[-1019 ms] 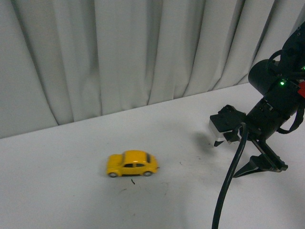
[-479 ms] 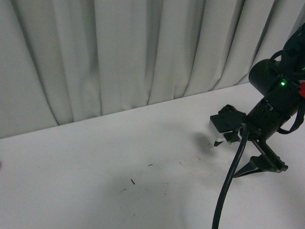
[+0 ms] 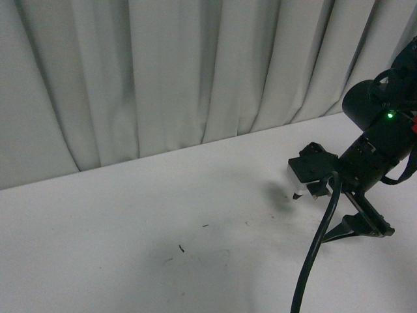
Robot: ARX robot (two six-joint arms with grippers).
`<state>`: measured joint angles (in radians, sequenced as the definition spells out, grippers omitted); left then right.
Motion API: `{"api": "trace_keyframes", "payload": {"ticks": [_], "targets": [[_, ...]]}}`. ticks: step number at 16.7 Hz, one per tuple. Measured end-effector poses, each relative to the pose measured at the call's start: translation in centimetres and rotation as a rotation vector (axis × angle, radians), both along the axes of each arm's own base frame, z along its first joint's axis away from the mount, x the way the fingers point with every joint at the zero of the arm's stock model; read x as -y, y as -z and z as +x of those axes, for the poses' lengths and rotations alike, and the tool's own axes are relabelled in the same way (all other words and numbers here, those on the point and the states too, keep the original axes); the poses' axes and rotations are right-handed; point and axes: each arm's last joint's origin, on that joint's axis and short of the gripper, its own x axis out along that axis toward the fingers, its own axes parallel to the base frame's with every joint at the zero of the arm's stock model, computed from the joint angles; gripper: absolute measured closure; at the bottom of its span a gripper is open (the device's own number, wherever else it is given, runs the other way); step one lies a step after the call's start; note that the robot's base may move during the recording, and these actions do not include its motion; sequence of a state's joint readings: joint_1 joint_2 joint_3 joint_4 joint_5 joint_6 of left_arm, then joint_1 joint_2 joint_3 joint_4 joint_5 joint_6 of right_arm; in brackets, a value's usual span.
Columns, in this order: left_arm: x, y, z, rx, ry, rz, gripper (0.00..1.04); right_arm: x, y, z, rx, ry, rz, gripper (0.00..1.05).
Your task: Wind up and store yellow beetle toy
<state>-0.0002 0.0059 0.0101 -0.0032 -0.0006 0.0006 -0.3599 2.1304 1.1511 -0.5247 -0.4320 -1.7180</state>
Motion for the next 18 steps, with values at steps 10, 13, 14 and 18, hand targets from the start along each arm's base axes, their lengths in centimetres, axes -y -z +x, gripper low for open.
{"api": "trace_keyframes", "payload": {"ticks": [10, 13, 14, 18], "targets": [[0.0, 0.0, 0.0, 0.000, 0.000, 0.000, 0.07, -2.4, -13.2, 0.3, 0.375, -0.108, 0.011, 0.07], [0.0, 0.0, 0.0, 0.000, 0.000, 0.000, 0.07, -2.9, -19.4, -1.6, 0.625, -0.123, -0.094, 0.07], [0.0, 0.0, 0.0, 0.000, 0.000, 0.000, 0.07, -3.0, -19.6, -1.8, 0.632, -0.125, -0.097, 0.07], [0.0, 0.0, 0.0, 0.000, 0.000, 0.000, 0.07, -4.7, -15.8, -3.7, 0.923, 0.409, -0.094, 0.32]]}}
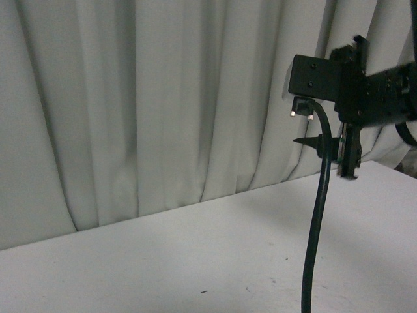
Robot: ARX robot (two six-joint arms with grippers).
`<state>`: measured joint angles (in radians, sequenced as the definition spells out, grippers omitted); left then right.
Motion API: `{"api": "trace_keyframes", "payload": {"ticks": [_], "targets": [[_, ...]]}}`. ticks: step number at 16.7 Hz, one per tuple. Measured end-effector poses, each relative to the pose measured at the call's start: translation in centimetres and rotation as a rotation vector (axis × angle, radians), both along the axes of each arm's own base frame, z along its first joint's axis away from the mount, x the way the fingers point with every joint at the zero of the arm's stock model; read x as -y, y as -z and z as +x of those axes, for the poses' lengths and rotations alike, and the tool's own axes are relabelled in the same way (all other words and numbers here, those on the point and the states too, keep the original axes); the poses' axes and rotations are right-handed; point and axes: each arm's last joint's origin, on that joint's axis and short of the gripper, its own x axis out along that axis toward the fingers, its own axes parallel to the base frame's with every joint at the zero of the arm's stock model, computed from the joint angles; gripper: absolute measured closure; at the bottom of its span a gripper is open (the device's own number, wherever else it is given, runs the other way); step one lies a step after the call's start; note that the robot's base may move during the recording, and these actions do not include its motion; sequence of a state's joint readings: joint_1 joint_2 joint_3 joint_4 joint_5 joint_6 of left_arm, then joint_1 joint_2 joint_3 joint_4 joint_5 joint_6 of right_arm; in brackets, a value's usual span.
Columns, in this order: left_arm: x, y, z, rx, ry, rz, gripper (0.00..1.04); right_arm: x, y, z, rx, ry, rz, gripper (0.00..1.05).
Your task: Wind up and store yellow beetle toy
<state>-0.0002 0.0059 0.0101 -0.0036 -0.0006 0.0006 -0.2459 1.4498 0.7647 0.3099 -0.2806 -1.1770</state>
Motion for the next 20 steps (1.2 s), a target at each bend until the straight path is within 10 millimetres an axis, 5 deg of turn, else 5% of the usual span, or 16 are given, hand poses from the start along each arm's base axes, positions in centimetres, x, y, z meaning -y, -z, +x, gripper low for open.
{"api": "trace_keyframes", "payload": {"ticks": [5, 9, 14, 20], "targets": [[0.0, 0.0, 0.0, 0.000, 0.000, 0.000, 0.07, -3.0, 0.5, -5.4, 0.341, 0.177, 0.804, 0.73], [0.0, 0.0, 0.0, 0.000, 0.000, 0.000, 0.07, -4.4, 3.0, -8.7, 0.280, 0.238, 1.013, 1.03], [0.0, 0.0, 0.0, 0.000, 0.000, 0.000, 0.07, -5.7, 4.2, -12.3, 0.284, 0.247, 1.047, 1.03], [0.0, 0.0, 0.0, 0.000, 0.000, 0.000, 0.07, -6.6, 4.7, -14.3, 0.287, 0.241, 1.049, 1.03]]}}
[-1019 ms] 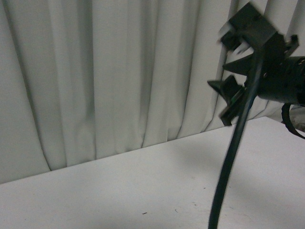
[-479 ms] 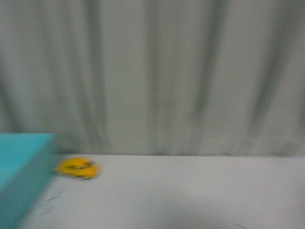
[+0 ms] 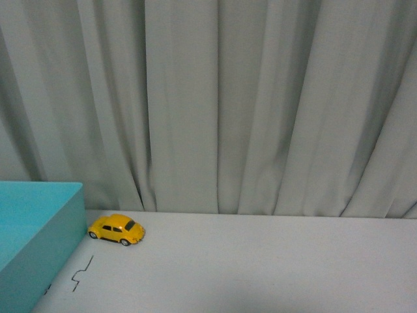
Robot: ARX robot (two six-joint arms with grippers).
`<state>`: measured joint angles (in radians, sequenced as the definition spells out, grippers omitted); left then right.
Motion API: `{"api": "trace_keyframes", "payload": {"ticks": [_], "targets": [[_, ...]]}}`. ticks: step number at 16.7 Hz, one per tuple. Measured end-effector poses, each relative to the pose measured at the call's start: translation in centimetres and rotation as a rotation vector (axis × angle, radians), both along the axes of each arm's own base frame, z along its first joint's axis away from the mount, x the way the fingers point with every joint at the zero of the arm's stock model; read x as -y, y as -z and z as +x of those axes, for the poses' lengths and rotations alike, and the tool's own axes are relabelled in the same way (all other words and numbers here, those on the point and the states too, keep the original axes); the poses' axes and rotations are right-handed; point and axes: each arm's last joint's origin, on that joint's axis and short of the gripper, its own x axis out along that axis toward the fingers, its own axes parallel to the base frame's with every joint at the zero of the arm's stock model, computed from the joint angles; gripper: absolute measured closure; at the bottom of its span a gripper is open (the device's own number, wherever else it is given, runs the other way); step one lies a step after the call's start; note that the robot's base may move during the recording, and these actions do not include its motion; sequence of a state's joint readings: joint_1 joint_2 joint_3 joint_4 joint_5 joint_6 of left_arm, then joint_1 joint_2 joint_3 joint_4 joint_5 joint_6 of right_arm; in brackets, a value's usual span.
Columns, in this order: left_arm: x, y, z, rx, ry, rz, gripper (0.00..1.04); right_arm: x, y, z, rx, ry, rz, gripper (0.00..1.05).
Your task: Wind up and store yellow beetle toy
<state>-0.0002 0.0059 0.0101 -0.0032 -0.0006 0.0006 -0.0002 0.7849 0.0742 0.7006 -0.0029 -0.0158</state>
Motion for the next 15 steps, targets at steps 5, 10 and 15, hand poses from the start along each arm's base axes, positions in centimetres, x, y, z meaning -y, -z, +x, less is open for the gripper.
{"api": "trace_keyframes", "payload": {"ticks": [5, 10, 15], "targets": [[0.0, 0.0, 0.0, 0.000, 0.000, 0.000, 0.07, 0.0, 0.9, -1.7, 0.007, 0.000, 0.001, 1.03], [0.0, 0.0, 0.0, 0.000, 0.000, 0.000, 0.07, 0.0, 0.5, -3.0, 0.022, 0.000, 0.001, 1.03], [0.0, 0.0, 0.0, 0.000, 0.000, 0.000, 0.07, 0.0, 0.5, -4.0, 0.021, 0.000, 0.001, 1.03]]}}
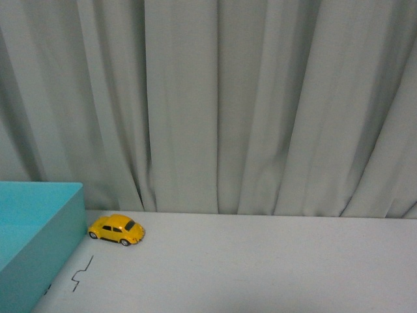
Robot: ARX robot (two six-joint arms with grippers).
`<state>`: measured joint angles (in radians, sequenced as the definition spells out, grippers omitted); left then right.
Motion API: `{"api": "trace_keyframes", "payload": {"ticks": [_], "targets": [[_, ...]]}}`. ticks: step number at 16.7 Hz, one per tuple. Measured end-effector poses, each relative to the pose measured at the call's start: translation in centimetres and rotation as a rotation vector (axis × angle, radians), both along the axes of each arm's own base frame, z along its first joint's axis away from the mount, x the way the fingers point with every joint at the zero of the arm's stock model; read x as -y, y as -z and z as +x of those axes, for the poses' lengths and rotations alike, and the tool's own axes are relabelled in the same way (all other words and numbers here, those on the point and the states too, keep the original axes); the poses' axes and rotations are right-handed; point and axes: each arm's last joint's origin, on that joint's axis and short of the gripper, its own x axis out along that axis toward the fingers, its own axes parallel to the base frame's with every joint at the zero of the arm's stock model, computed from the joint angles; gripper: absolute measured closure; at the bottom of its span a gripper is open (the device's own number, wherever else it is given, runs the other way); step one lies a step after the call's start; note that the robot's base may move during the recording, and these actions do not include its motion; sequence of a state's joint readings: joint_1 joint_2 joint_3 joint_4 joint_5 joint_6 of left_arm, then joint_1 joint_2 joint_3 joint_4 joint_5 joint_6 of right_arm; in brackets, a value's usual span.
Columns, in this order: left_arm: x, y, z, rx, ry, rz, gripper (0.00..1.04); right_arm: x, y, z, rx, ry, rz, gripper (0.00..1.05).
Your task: Wind up and store yellow beetle toy
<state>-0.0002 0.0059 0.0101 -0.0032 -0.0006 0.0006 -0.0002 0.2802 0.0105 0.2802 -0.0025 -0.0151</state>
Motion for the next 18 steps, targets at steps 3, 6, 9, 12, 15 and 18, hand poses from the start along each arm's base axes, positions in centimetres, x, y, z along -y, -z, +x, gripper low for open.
{"api": "trace_keyframes", "payload": {"ticks": [3, 6, 9, 12, 15, 18], "targets": [[0.0, 0.0, 0.0, 0.000, 0.000, 0.000, 0.07, 0.0, 0.0, -0.4, 0.002, 0.000, 0.000, 1.03], [0.0, 0.0, 0.0, 0.000, 0.001, 0.000, 0.07, 0.0, 0.2, -1.8, 0.006, 0.002, 0.000, 1.03], [0.0, 0.0, 0.0, 0.000, 0.000, 0.000, 0.07, 0.0, 0.3, -1.8, -0.005, 0.003, 0.000, 1.03], [0.0, 0.0, 0.0, 0.000, 0.000, 0.000, 0.07, 0.0, 0.3, -1.8, -0.006, 0.003, 0.000, 0.85], [0.0, 0.0, 0.0, 0.000, 0.000, 0.000, 0.07, 0.0, 0.3, -1.8, -0.006, 0.003, 0.000, 0.56], [0.0, 0.0, 0.0, 0.000, 0.000, 0.000, 0.07, 0.0, 0.3, -1.8, -0.006, 0.003, 0.000, 0.31]]}}
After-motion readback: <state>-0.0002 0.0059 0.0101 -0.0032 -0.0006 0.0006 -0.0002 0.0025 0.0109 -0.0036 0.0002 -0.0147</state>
